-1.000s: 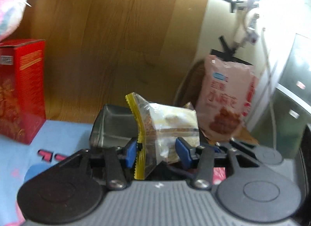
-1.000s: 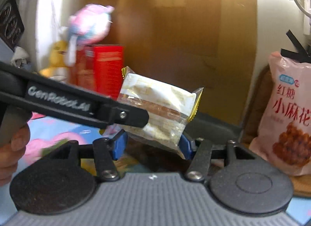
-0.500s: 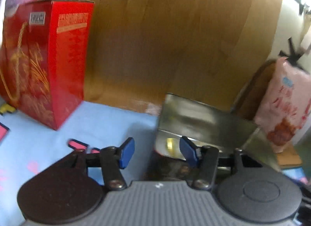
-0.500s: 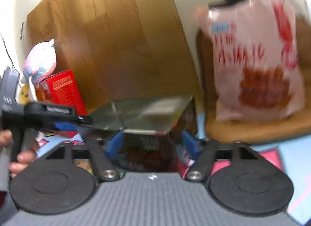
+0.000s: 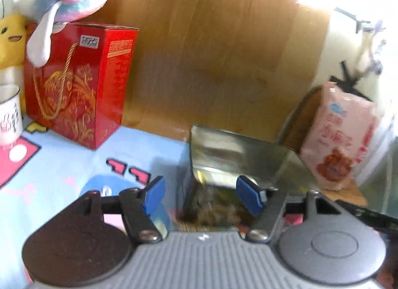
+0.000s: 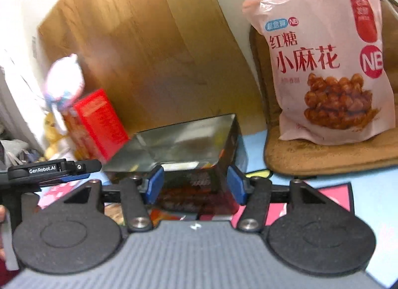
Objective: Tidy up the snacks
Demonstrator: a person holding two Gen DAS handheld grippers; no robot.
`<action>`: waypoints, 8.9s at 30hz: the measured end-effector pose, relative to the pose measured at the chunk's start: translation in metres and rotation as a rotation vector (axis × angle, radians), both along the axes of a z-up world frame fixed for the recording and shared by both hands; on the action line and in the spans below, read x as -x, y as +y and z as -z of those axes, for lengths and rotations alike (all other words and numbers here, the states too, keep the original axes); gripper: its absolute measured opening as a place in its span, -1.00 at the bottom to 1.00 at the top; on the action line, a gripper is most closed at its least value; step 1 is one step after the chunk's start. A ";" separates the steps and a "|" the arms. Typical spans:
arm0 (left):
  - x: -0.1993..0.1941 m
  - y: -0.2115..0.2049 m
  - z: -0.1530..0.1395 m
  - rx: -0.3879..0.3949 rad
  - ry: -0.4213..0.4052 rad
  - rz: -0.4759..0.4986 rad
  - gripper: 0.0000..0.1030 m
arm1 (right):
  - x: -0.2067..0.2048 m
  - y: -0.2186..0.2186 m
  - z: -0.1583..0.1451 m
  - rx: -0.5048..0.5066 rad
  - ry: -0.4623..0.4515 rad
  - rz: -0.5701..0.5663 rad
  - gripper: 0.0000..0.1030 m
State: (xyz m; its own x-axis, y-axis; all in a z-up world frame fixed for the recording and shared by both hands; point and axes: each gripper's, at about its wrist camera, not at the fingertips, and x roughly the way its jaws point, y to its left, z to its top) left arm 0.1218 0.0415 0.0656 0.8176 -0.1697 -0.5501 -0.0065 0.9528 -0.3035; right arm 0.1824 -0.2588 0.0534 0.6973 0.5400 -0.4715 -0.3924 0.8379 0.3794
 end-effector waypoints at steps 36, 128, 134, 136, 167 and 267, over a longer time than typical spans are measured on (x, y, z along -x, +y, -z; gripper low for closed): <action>0.112 0.002 0.055 0.082 0.210 0.354 0.13 | 0.152 0.056 0.048 0.432 -0.134 -0.385 -0.01; 0.050 0.141 0.074 0.408 0.215 0.034 -0.52 | 0.020 0.242 0.064 0.065 0.341 -0.465 -0.78; 0.056 0.130 0.055 0.428 0.160 0.108 -0.51 | 0.051 0.228 0.038 0.153 0.097 -0.469 -0.79; 0.055 0.121 0.044 0.412 0.130 0.132 -0.51 | 0.059 0.220 0.029 0.178 0.016 -0.456 -0.79; 0.008 -0.023 0.039 0.128 0.166 0.391 -0.28 | 0.043 0.015 0.022 -0.001 0.072 0.016 -0.59; 0.072 -0.050 0.058 0.135 0.224 0.533 -0.02 | 0.129 0.076 0.056 0.283 -0.115 -0.250 -0.21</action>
